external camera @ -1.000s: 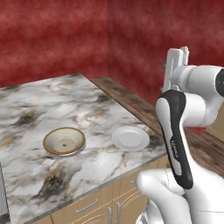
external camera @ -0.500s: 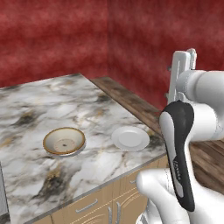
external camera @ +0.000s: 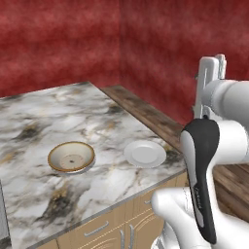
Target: Move the bowls from the cabinet to the plates on the dining table.
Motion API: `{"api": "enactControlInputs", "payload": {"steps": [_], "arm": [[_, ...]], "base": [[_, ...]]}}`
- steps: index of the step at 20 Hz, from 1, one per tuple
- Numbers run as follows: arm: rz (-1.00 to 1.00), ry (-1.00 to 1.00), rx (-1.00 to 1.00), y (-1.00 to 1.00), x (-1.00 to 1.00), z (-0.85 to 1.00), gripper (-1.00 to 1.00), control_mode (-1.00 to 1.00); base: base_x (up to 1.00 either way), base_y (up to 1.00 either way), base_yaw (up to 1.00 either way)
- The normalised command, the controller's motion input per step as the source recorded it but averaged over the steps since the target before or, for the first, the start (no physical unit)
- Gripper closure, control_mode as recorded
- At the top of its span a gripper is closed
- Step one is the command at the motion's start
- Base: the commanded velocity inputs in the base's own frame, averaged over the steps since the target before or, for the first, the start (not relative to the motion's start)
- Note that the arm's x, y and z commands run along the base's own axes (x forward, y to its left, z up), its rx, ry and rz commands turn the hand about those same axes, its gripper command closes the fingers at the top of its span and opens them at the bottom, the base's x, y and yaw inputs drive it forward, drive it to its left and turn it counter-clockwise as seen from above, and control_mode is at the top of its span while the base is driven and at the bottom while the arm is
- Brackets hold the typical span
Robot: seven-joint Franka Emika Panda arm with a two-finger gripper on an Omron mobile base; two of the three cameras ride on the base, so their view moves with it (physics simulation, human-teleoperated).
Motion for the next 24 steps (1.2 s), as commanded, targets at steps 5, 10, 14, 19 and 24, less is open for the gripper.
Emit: {"api": "enactControlInputs", "payload": {"steps": [5,10,14,19,24], "arm": [[-0.06,0.05,-0.01,-0.17,-0.28,0.11,-1.00,-1.00],[-0.06,0.05,-0.01,-0.21,-0.29,0.11,-1.00,-1.00],[-0.04,0.03,-0.01,-0.10,-0.38,0.07,-1.00,-1.00],[0.00,0.00,-0.01,0.00,-0.09,0.00,-1.00,1.00],[0.00,0.00,0.00,0.00,0.00,0.00,-1.00,1.00]], "base": [[0.00,0.00,0.00],[0.00,0.00,0.00],[0.00,0.00,0.00],[-0.24,-0.12,-0.03],[-0.03,-0.13,-0.19]]}}
